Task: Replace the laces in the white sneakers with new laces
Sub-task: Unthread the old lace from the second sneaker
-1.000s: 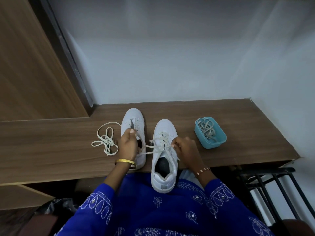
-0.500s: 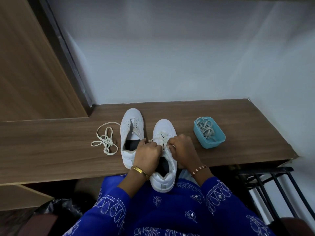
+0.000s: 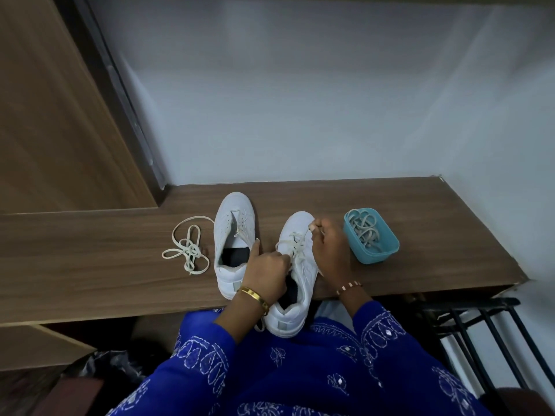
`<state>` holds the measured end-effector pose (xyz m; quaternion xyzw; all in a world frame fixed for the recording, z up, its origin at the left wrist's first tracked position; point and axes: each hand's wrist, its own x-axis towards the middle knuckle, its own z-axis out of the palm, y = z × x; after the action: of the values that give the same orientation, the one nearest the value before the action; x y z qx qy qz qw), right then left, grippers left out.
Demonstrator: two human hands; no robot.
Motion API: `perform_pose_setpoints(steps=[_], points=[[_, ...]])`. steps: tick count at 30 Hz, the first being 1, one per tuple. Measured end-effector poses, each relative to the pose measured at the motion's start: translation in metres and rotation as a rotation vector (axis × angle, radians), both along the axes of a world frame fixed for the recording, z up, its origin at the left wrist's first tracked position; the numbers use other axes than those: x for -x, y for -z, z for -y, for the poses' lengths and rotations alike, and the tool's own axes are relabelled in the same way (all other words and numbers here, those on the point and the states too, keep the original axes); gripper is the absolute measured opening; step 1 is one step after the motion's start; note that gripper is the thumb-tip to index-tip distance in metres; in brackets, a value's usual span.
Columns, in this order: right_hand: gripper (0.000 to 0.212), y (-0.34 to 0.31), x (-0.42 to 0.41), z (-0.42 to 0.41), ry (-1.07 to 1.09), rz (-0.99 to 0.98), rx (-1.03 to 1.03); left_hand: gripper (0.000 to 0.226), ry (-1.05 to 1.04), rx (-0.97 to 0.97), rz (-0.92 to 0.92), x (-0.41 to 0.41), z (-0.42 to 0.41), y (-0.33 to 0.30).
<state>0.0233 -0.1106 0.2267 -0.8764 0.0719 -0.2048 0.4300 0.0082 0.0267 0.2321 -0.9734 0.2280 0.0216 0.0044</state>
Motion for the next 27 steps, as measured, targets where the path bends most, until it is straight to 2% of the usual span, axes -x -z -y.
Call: perform_pose_setpoints(steps=[4, 7, 9, 12, 15, 16, 18, 21, 25, 27], points=[[0.012, -0.004, -0.003, 0.018, -0.088, -0.161, 0.032, 0.018, -0.029, 0.169, -0.027, 0.003, -0.009, 0.013], [0.011, -0.022, -0.006, 0.033, -0.148, -0.205, 0.036, 0.015, -0.059, 0.239, -0.030, 0.003, -0.014, 0.017], [0.009, -0.043, -0.009, 0.038, -0.184, -0.184, -0.116, 0.017, -0.056, 0.225, -0.041, 0.002, -0.013, 0.018], [0.010, -0.068, -0.013, 0.041, -0.278, -0.177, -0.477, 0.019, -0.046, 0.212, -0.039, 0.003, -0.010, 0.016], [0.011, -0.069, -0.016, 0.031, -0.397, -0.214, -0.776, 0.019, -0.045, 0.192, -0.046, 0.004, -0.010, 0.015], [0.013, -0.066, -0.016, 0.029, -0.415, -0.230, -0.815, 0.018, -0.048, 0.211, -0.050, 0.004, -0.011, 0.015], [0.014, -0.061, -0.017, 0.030, -0.400, -0.251, -0.675, 0.018, -0.063, 0.280, -0.064, 0.004, -0.013, 0.015], [0.012, -0.048, -0.020, 0.036, -0.260, -0.249, -0.182, 0.022, -0.120, 0.379, -0.085, 0.000, -0.018, 0.015], [0.022, -0.028, -0.017, 0.042, -0.126, -0.150, 0.397, 0.016, -0.152, 0.473, -0.063, -0.007, -0.020, 0.017], [0.023, -0.023, -0.009, 0.038, -0.080, -0.052, 0.524, 0.023, -0.152, 0.497, -0.065, -0.009, -0.017, 0.016]])
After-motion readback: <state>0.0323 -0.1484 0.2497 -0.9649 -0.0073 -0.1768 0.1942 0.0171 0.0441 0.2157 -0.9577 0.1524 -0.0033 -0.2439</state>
